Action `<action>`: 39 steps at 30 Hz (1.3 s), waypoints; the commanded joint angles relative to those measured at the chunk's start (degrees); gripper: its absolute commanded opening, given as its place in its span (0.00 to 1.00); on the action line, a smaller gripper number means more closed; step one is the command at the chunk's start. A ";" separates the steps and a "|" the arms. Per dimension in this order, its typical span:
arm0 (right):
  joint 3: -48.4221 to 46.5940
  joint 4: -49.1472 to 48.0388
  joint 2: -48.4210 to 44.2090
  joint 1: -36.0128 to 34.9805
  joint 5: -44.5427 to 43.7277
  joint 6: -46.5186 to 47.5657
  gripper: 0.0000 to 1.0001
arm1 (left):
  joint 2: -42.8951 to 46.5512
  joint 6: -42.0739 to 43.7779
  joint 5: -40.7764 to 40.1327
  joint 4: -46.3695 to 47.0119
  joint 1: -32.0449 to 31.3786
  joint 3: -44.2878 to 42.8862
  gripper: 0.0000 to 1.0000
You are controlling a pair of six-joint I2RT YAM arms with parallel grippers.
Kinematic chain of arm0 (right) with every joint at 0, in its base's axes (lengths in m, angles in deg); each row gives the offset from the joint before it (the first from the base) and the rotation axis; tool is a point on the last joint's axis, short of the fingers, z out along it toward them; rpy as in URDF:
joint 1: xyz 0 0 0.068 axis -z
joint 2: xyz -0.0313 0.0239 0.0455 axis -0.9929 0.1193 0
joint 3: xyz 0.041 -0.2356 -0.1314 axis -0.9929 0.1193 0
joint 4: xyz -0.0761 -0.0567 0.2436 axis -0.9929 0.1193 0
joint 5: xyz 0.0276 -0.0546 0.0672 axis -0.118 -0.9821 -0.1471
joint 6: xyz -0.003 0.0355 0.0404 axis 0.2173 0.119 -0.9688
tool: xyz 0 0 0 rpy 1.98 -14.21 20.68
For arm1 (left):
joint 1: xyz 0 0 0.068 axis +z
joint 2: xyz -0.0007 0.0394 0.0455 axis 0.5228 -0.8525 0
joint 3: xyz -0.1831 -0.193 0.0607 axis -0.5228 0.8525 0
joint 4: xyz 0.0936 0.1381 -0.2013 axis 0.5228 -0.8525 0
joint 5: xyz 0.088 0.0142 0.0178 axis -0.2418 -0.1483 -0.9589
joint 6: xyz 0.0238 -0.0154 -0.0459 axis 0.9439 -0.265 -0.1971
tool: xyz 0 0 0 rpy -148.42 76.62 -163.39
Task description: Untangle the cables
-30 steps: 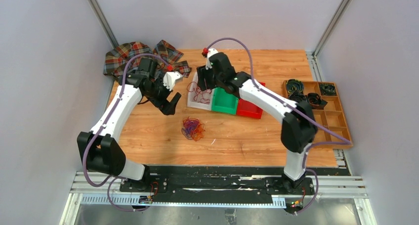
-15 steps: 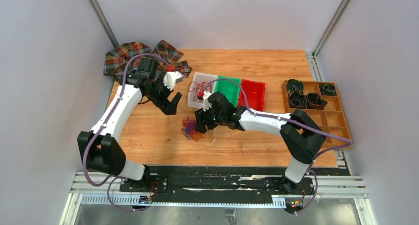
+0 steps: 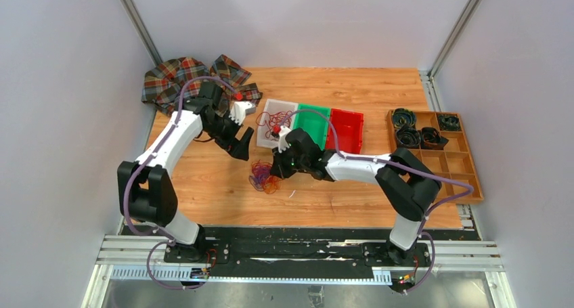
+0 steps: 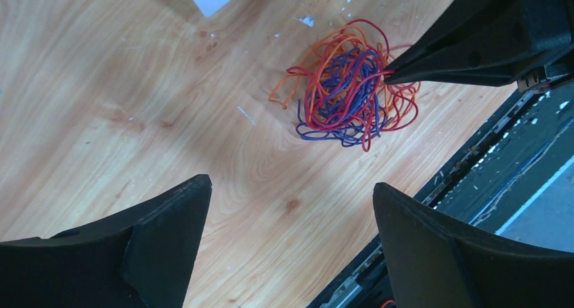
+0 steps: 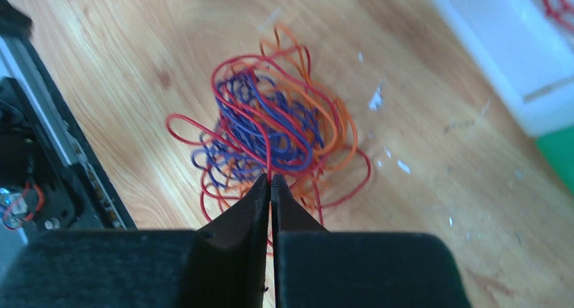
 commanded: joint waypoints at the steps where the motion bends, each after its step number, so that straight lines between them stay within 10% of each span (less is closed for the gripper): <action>1: 6.71 -3.54 -3.51 -0.54 -0.87 -2.57 0.01 | -3.60 -3.89 3.09 2.42 -2.00 0.83 0.93; 32: 16.08 -9.40 -7.03 -1.94 -0.65 -8.06 0.01 | -19.08 -4.32 6.21 7.10 -9.35 -4.89 0.48; 39: 16.12 -9.52 -6.98 -1.86 -0.65 -8.03 0.01 | -17.71 -3.50 6.85 6.98 -9.28 -3.68 0.15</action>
